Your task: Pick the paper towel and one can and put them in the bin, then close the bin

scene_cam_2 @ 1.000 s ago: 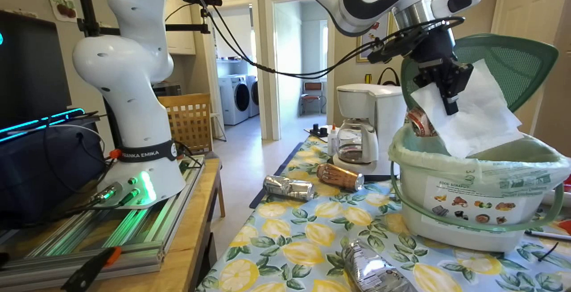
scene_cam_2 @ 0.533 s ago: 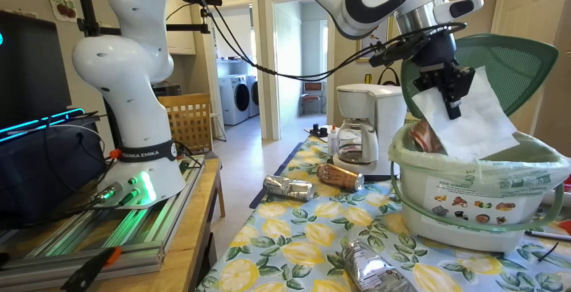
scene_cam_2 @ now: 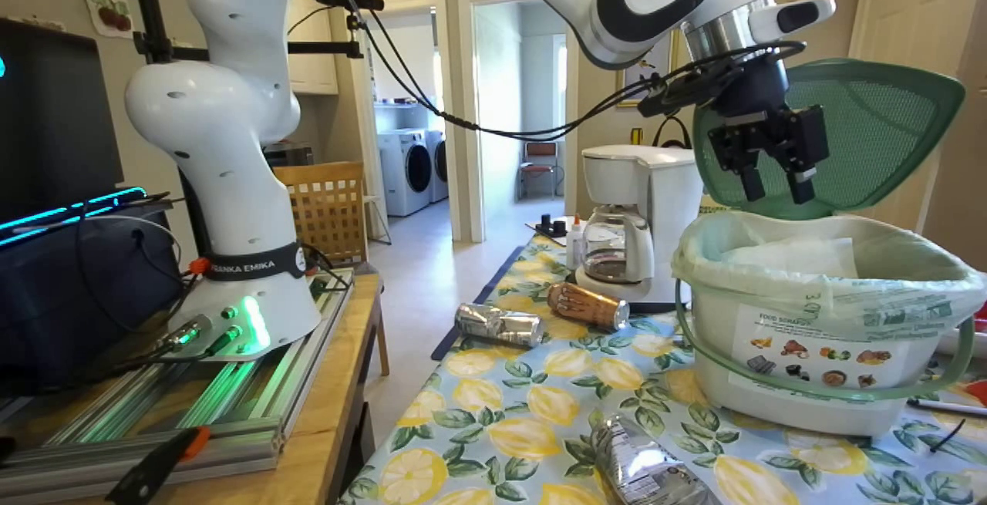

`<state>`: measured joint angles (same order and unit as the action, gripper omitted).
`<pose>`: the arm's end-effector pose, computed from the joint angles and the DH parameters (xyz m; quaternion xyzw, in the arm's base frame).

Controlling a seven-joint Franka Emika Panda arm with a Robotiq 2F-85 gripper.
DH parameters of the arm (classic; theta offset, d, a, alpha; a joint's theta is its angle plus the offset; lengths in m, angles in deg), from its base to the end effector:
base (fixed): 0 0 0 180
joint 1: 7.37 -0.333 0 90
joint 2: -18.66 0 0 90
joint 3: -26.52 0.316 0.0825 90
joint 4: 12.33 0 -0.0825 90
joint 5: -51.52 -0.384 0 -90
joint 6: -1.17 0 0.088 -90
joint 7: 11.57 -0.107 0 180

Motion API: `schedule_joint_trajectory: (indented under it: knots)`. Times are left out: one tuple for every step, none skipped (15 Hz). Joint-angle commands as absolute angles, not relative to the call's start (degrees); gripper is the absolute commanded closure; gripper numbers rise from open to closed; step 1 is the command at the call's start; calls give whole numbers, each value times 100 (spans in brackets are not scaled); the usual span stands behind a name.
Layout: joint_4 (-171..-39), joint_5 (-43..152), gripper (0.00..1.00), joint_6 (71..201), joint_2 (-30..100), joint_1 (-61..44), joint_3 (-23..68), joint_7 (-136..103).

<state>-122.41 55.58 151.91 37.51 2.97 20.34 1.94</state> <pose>0.6270 -0.1792 0.3627 0.9811 0.0074 0.1729 0.0872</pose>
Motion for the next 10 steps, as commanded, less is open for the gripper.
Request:
schedule_joint_trajectory:
  knots:
    - [-12263,5413,1,15078,3679,309,2109,121]
    - [-12314,5480,0,15075,3648,262,2063,-27]
    - [-12370,5522,0,15046,3607,227,2029,-154]
    - [-12419,5579,0,14986,3567,191,1990,-275]
    - [-12491,5708,0,14944,3512,124,1908,-486]
    - [-12554,5754,0,14895,3460,91,1870,-621]
    - [-12625,5902,0,14852,3395,9,1761,-880]
    - [-12704,6001,0,14790,3319,-47,1693,-1078]
    - [-12810,6110,0,14717,3210,-100,1632,-1263]
    - [-12914,6218,0,14620,3102,-145,1590,-1408]
